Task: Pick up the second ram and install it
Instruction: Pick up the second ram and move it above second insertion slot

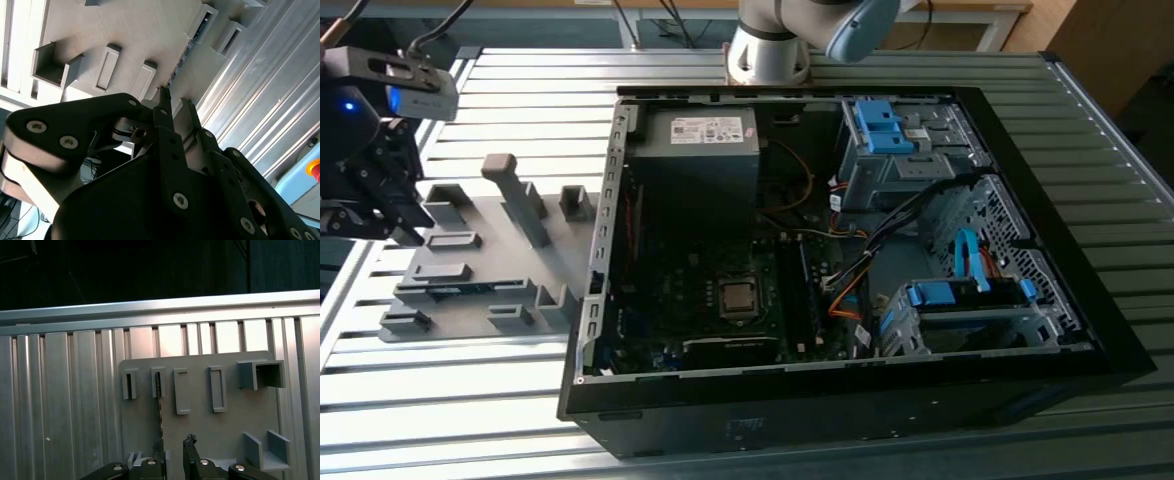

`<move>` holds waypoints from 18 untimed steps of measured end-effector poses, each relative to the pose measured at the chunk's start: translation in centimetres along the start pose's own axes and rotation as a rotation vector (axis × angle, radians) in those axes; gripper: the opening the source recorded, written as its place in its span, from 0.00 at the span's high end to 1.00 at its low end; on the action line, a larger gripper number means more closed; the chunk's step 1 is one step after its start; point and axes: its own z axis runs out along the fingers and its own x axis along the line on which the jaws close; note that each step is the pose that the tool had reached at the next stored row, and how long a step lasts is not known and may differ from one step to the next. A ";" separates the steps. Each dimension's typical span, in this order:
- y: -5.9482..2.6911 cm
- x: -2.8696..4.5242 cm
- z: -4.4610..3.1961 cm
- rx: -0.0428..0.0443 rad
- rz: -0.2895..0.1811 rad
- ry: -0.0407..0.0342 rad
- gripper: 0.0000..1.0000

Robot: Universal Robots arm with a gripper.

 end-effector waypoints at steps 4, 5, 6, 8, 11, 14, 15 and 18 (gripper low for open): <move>-0.01 0.09 0.21 0.0000 -0.001 -0.0001 0.70; -0.01 0.11 0.27 0.0000 -0.001 0.0000 0.70; -0.02 0.14 0.34 0.0000 -0.001 0.0000 0.70; -0.02 0.20 0.47 0.0000 -0.002 0.0000 0.70; -0.03 0.29 0.67 0.0000 -0.002 -0.0001 0.70; -0.04 0.34 0.89 0.0001 -0.003 -0.0001 0.70; -0.04 0.35 0.96 0.0000 -0.003 0.0000 0.70; -0.04 0.36 1.05 -0.0002 -0.003 0.0002 0.70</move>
